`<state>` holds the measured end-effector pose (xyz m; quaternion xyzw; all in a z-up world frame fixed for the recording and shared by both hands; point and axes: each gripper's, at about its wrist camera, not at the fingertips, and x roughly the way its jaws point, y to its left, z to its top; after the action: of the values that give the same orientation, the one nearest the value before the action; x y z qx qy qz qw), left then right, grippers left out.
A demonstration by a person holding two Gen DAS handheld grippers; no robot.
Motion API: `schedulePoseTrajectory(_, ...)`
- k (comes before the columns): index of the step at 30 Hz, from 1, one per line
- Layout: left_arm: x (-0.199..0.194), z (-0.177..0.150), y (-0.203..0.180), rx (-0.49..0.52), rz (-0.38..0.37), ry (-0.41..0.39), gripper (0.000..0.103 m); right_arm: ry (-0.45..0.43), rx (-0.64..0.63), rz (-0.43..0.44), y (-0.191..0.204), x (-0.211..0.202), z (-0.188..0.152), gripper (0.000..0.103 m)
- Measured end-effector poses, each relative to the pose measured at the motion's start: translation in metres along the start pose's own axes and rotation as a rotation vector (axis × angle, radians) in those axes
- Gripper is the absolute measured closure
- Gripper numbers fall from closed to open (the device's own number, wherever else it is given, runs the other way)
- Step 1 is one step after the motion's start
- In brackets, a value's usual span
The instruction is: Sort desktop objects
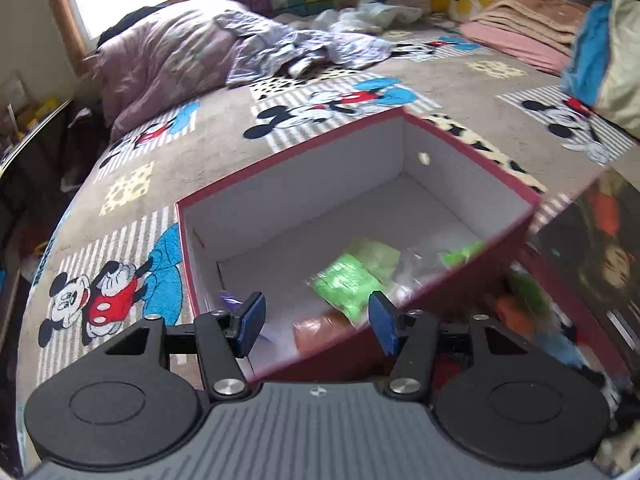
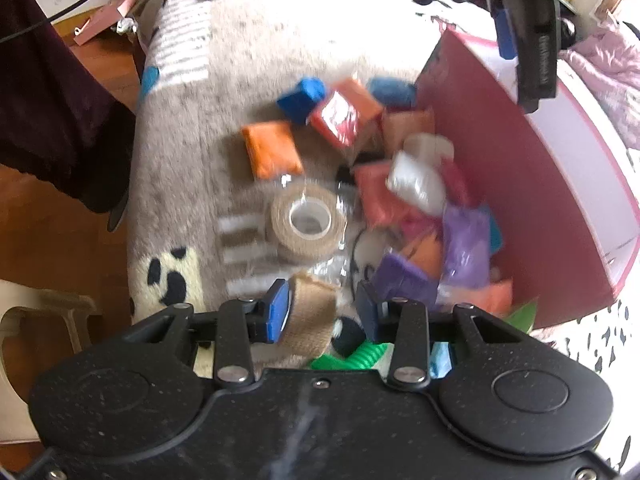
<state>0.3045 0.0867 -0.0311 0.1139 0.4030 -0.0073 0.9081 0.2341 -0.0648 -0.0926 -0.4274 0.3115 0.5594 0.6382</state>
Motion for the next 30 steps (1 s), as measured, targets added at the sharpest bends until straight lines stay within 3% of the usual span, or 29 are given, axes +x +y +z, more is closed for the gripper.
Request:
schedulePoseTrajectory(4, -0.030, -0.008, -0.005, 0.020, 0.027, -0.074, 0.047, -0.034, 0.009, -0.016, -0.003, -0.012, 0.006, 0.065)
schedulePoseTrajectory(9, -0.043, -0.025, -0.010, 0.048, 0.006, -0.022, 0.047, -0.094, 0.088, -0.036, -0.022, -0.028, 0.005, 0.066)
schedulePoseTrajectory(18, -0.065, -0.062, -0.007, 0.181, 0.039, 0.062, 0.047, -0.202, 0.228, -0.072, -0.057, -0.057, 0.003, 0.066)
schedulePoseTrajectory(25, -0.081, -0.071, 0.012, 0.136, -0.014, 0.066, 0.047, -0.287, 0.411, -0.115, -0.092, -0.069, 0.000, 0.069)
schedulePoseTrajectory(30, -0.073, -0.093, -0.015, 0.328, -0.100, 0.155, 0.047, -0.343, 0.539, -0.168, -0.110, -0.069, 0.009, 0.069)
